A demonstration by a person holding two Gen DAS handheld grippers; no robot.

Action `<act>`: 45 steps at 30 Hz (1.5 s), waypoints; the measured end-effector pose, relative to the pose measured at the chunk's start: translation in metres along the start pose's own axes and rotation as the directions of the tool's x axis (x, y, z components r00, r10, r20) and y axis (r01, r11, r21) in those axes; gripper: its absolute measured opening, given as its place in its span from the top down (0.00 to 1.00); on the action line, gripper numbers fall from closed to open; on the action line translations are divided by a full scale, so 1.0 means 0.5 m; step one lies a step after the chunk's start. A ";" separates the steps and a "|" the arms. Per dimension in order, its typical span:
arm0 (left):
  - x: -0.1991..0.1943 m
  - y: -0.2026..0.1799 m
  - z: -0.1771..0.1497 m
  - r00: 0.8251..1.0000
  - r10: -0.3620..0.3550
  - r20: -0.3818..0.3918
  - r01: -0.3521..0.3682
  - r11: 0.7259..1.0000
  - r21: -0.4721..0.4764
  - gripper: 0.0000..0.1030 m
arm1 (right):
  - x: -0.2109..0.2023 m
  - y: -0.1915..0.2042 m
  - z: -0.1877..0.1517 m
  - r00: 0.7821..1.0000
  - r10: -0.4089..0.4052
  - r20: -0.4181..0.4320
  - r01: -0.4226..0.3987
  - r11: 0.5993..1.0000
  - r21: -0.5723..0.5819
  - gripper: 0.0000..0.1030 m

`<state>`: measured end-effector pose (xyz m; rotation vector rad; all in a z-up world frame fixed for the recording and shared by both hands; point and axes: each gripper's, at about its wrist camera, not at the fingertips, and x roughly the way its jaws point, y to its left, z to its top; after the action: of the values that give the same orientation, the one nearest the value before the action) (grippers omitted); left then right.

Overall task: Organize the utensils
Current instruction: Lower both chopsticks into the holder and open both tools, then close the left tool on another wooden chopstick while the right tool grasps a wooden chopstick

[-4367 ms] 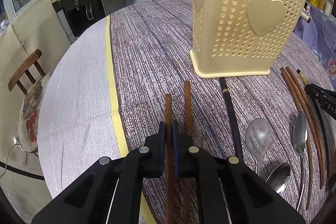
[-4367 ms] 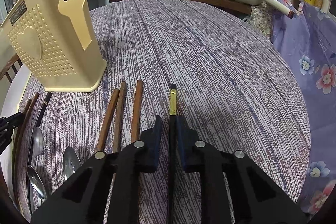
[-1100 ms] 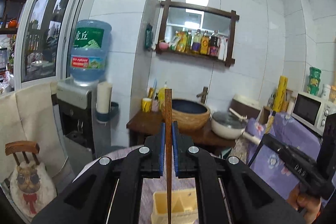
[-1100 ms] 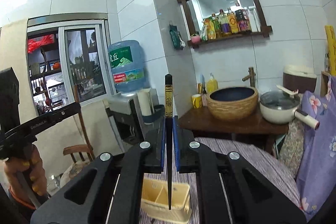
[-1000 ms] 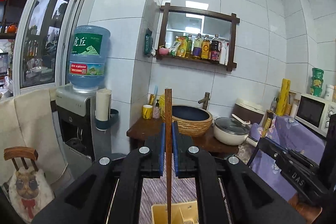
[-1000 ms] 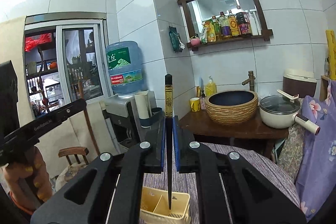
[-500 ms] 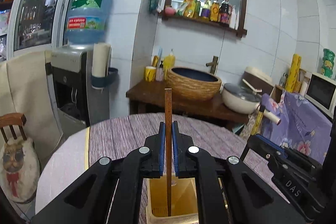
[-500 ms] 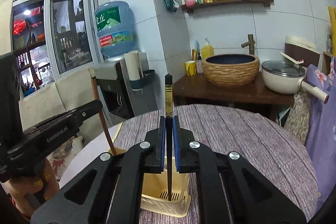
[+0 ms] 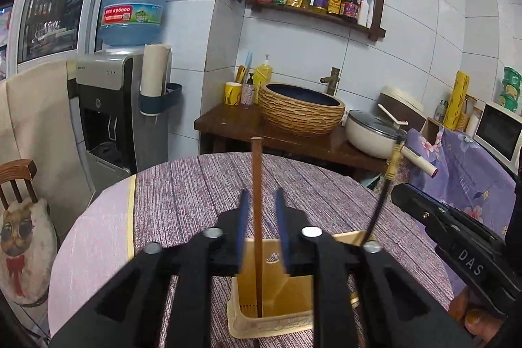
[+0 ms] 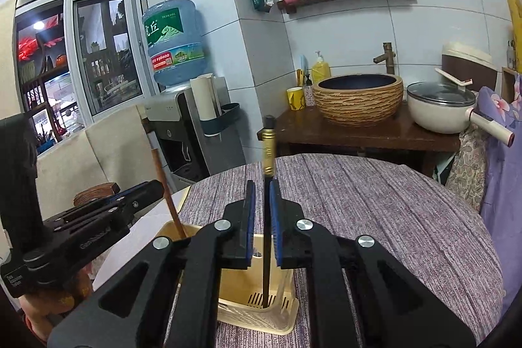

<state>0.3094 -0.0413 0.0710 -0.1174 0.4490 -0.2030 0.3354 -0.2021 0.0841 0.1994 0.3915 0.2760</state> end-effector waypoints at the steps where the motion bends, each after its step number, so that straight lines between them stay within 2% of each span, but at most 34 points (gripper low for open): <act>1: -0.009 0.000 -0.002 1.000 -0.003 0.008 0.003 1.000 0.001 0.55 | -0.007 0.000 -0.001 1.000 -0.002 0.007 0.002 1.000 -0.006 0.77; 2: -0.021 0.002 -0.004 1.000 -0.005 0.020 0.005 1.000 -0.003 0.51 | -0.016 0.000 -0.002 1.000 -0.004 0.016 0.004 1.000 -0.011 0.64; 3: -0.033 0.004 -0.008 1.000 -0.008 0.030 0.008 1.000 -0.006 0.46 | -0.025 0.000 -0.003 1.000 -0.008 0.026 0.008 1.000 -0.014 0.59; 6: -0.064 0.012 -0.023 1.000 -0.004 0.013 0.004 1.000 -0.012 0.34 | -0.059 0.003 -0.013 0.999 -0.022 0.036 0.024 0.999 -0.038 0.59; 8: -0.083 0.021 -0.039 1.000 -0.012 -0.014 0.011 1.000 -0.019 0.22 | -0.083 0.005 -0.028 0.999 -0.035 0.027 0.036 0.997 -0.065 0.59; 10: -0.101 0.033 -0.062 0.999 -0.013 -0.046 0.012 1.000 -0.021 0.18 | -0.104 -0.002 -0.051 0.998 -0.059 0.003 0.059 0.995 -0.081 0.58; 13: -0.121 0.053 -0.106 0.995 0.014 -0.094 -0.014 1.000 -0.004 0.17 | -0.124 -0.027 -0.103 0.994 -0.084 -0.074 0.078 0.994 -0.072 0.57; 17: -0.122 0.080 -0.171 0.979 0.074 -0.191 -0.070 0.997 0.028 0.17 | -0.133 -0.063 -0.186 0.971 -0.156 -0.179 0.146 0.987 -0.067 0.57; 21: -0.100 0.086 -0.231 0.954 0.104 -0.280 -0.090 0.994 0.063 0.20 | -0.117 -0.089 -0.248 0.940 -0.193 -0.280 0.180 0.981 -0.073 0.57; 23: -0.086 0.086 -0.258 0.940 0.105 -0.323 -0.084 0.993 0.077 0.30 | -0.102 -0.094 -0.272 0.924 -0.199 -0.327 0.185 0.980 -0.075 0.60; 28: -0.050 0.084 -0.300 0.912 0.100 -0.397 -0.071 0.994 0.087 0.40 | -0.067 -0.103 -0.308 0.895 -0.202 -0.398 0.187 0.979 -0.076 0.68; 36: -0.030 0.077 -0.323 0.895 0.097 -0.436 -0.062 0.994 0.093 0.48 | -0.042 -0.105 -0.331 0.869 -0.207 -0.449 0.191 0.978 -0.081 0.70; 43: -0.014 0.074 -0.341 0.881 0.102 -0.462 -0.062 0.993 0.101 0.55 | -0.034 -0.109 -0.340 0.856 -0.222 -0.467 0.205 0.975 -0.087 0.71; 45: -0.008 0.072 -0.346 0.877 0.105 -0.469 -0.064 0.993 0.103 0.58 | -0.030 -0.111 -0.343 0.851 -0.223 -0.475 0.207 0.975 -0.087 0.74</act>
<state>0.2357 -0.0170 -0.0878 0.0395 0.9340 -0.1634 0.2658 -0.2354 -0.0796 0.0489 0.9013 0.1055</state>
